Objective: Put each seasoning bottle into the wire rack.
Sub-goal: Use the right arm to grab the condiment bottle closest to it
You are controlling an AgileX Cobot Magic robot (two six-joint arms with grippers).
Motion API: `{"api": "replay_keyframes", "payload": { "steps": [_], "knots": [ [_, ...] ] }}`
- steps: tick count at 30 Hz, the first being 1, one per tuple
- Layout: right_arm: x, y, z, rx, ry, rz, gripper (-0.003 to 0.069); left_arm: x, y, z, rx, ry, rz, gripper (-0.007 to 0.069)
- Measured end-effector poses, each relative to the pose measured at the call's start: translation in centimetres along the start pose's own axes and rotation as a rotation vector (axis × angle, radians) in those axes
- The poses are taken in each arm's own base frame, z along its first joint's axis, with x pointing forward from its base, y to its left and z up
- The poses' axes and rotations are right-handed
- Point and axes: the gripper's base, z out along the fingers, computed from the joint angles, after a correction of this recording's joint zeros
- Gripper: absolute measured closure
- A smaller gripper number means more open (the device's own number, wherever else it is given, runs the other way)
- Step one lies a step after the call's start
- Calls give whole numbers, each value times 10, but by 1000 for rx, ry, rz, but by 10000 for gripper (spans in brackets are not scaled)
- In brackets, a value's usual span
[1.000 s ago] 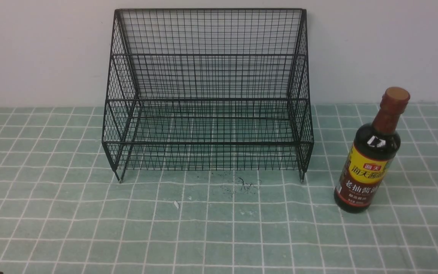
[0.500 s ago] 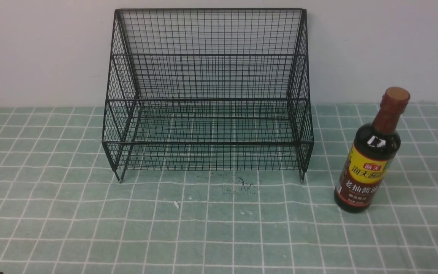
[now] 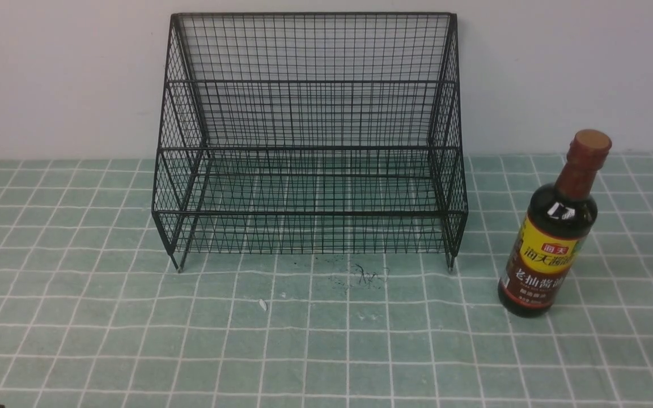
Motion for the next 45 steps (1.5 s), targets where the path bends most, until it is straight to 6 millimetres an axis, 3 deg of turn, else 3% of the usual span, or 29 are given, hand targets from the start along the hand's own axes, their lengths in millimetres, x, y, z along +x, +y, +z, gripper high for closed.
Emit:
{"api": "replay_keyframes", "payload": {
  "steps": [13,16,19,21,23,28,33,37,42,45],
  "knots": [
    [-17,8,3,-37,-82,32,673,0,0,0,0,0,0,631],
    [-46,23,25,17,77,-5,673,0,0,0,0,0,0,631],
    [-62,29,44,81,203,-35,673,0,0,0,0,0,0,631],
    [-68,31,66,178,397,-69,673,0,0,0,0,0,0,631],
    [-72,33,75,204,473,-91,673,0,0,0,0,0,0,631],
    [-73,44,124,177,851,-187,673,0,0,0,0,0,0,631],
    [-65,50,156,97,960,-202,664,0,0,0,0,0,0,631],
    [-57,50,179,43,1002,-218,615,0,0,0,0,0,0,631],
    [-47,50,201,-56,1020,-315,456,0,0,0,0,0,0,631],
    [-38,48,216,-102,983,-359,288,0,0,0,0,0,0,631]
  ]
}}
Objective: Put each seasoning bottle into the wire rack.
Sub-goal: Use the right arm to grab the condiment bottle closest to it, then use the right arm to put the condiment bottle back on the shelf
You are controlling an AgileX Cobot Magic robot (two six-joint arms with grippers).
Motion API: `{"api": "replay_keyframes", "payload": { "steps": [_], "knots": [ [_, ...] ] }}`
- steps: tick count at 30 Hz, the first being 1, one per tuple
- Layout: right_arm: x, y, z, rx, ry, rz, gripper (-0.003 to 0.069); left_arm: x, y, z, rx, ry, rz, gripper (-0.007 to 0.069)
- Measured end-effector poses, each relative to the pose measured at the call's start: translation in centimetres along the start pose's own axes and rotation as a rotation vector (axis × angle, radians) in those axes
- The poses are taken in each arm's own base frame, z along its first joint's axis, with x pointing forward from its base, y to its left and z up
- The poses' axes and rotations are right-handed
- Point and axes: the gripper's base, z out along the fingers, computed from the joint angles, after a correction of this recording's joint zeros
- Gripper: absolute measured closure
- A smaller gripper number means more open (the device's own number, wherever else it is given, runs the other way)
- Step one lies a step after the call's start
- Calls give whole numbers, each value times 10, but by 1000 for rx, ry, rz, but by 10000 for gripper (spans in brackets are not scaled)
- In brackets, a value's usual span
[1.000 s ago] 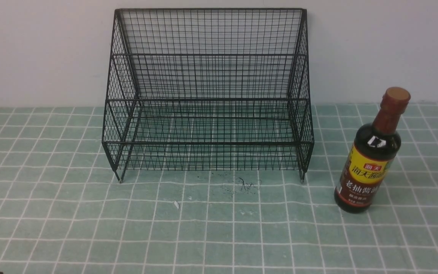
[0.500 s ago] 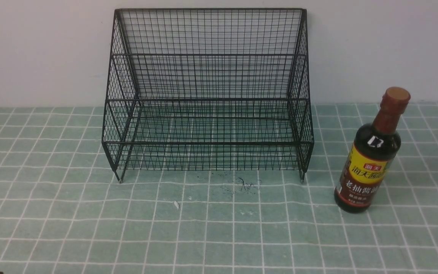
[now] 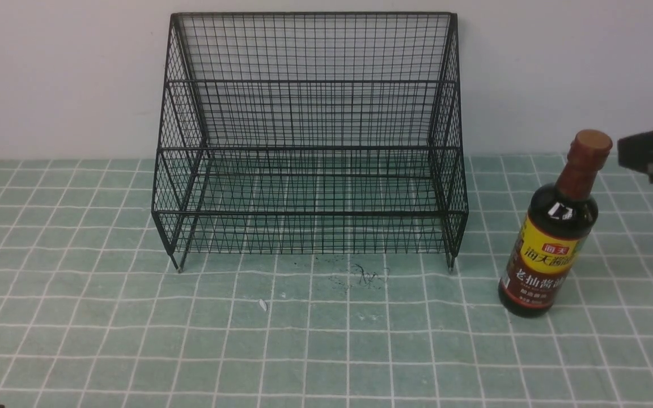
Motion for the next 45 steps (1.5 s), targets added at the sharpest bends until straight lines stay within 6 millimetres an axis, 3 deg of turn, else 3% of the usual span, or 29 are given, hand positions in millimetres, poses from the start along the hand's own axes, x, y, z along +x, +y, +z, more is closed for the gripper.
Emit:
{"api": "replay_keyframes", "payload": {
  "steps": [2,5,8,15,19,21,23,26,32,38,40,45],
  "knots": [
    [-2,-1,4,-3,-15,1,241,0,0,0,0,0,0,631],
    [-6,-3,17,-19,-34,-4,106,0,0,0,0,0,0,631],
    [-5,-5,31,-46,-24,-11,43,0,0,0,0,0,0,631],
    [4,-12,65,-66,45,-11,28,0,0,0,0,0,0,631],
    [11,-15,79,-73,88,5,86,0,0,0,0,0,0,631],
    [13,-16,83,-79,97,16,186,0,0,0,0,0,0,631],
    [13,-16,83,-81,100,15,346,0,0,0,0,0,0,631],
    [12,-18,83,-63,90,-21,382,0,0,0,0,0,0,631],
    [2,-9,68,-141,138,-100,382,0,0,0,0,0,0,631],
    [-42,10,24,-282,142,-172,382,0,0,0,0,0,0,631],
    [-66,16,2,-305,84,-211,382,0,0,0,0,0,0,631],
    [-91,24,-17,-334,-31,-218,382,0,0,0,0,0,0,631]
  ]
}}
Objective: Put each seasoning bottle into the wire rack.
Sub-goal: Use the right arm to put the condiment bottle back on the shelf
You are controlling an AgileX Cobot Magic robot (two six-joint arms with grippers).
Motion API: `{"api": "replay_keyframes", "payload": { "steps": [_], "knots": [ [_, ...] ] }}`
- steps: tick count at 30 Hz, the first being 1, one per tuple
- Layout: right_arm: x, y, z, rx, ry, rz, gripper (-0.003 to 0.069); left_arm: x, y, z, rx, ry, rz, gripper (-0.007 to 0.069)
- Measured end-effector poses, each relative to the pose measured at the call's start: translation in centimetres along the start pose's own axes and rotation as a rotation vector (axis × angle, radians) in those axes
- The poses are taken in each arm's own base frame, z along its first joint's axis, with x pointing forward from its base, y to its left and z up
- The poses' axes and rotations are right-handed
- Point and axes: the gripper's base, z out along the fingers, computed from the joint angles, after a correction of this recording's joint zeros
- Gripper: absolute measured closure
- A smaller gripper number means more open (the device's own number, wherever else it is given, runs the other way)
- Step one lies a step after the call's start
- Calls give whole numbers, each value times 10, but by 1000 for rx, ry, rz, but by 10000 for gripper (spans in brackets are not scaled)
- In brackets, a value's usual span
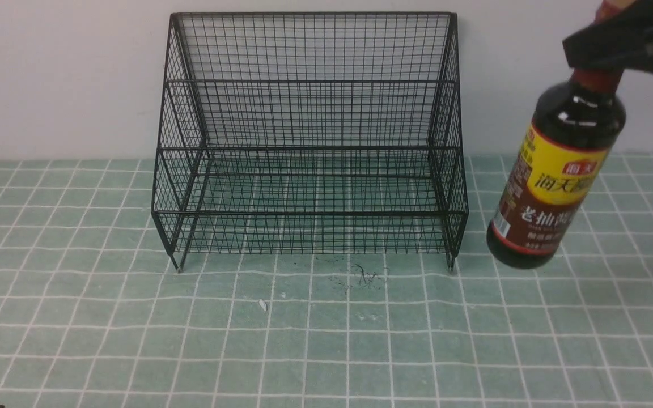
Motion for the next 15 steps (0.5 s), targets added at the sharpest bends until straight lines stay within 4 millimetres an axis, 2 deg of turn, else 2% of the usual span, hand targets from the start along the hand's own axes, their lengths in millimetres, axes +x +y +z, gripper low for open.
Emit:
{"api": "replay_keyframes", "payload": {
  "steps": [5,7,8,10,15],
  "knots": [
    [-20,11,23,-38,-80,-42,382,0,0,0,0,0,0,631],
    [-28,16,47,-66,-90,-65,382,0,0,0,0,0,0,631],
    [-29,17,50,-70,-93,-70,382,0,0,0,0,0,0,631],
    [-35,21,76,-90,-99,-75,383,0,0,0,0,0,0,631],
    [-40,12,113,-86,-101,-63,383,0,0,0,0,0,0,631]
  ]
}}
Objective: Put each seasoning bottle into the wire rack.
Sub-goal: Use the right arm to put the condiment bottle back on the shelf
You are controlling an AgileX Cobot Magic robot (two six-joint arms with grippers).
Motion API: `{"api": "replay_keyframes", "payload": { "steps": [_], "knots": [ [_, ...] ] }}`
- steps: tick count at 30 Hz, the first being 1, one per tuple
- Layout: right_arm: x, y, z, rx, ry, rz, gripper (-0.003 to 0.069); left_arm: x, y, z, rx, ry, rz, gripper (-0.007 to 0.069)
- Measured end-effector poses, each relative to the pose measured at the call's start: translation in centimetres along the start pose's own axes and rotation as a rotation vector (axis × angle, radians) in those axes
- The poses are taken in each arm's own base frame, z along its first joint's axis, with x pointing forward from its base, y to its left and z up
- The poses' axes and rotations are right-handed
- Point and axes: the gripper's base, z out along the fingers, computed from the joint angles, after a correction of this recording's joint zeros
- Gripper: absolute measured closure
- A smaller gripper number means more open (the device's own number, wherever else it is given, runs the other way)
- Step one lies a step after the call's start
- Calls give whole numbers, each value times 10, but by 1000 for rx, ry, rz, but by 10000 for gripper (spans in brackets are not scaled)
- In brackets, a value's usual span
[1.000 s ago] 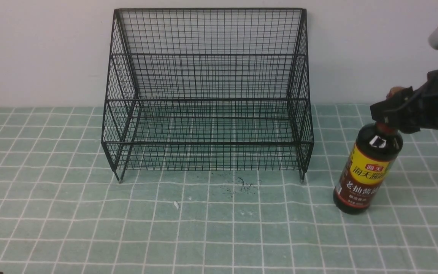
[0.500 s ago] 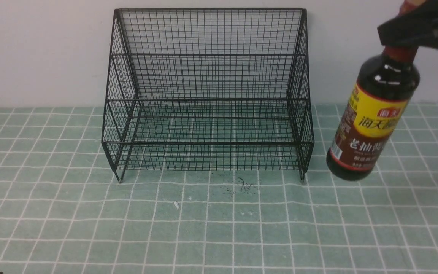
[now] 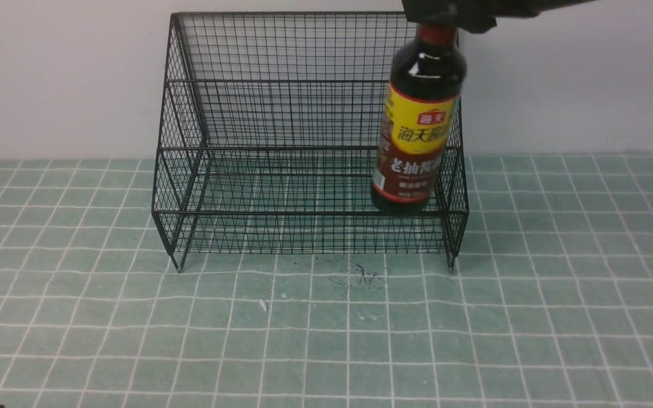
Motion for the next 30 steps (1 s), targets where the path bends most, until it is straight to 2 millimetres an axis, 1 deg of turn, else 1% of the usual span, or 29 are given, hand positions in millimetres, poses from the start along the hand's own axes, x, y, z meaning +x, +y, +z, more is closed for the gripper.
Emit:
{"api": "replay_keyframes", "payload": {
  "steps": [2,4,8,9,10,12,25,28,30],
  "knots": [
    [0,-8,12,23,-11,8,383,0,0,0,0,0,0,631],
    [2,-12,18,30,-12,21,383,0,0,0,0,0,0,631],
    [15,-22,37,42,34,22,383,0,0,0,0,0,0,631],
    [16,-23,38,44,38,19,383,0,0,0,0,0,0,631],
    [21,-26,44,46,61,15,383,0,0,0,0,0,0,631],
    [27,-28,50,43,85,14,383,0,0,0,0,0,0,631],
    [51,-34,69,17,211,31,381,0,0,0,0,0,0,631],
    [50,-34,69,18,210,33,351,0,0,0,0,0,0,631],
    [48,-35,68,19,204,33,298,0,0,0,0,0,0,631]
  ]
}}
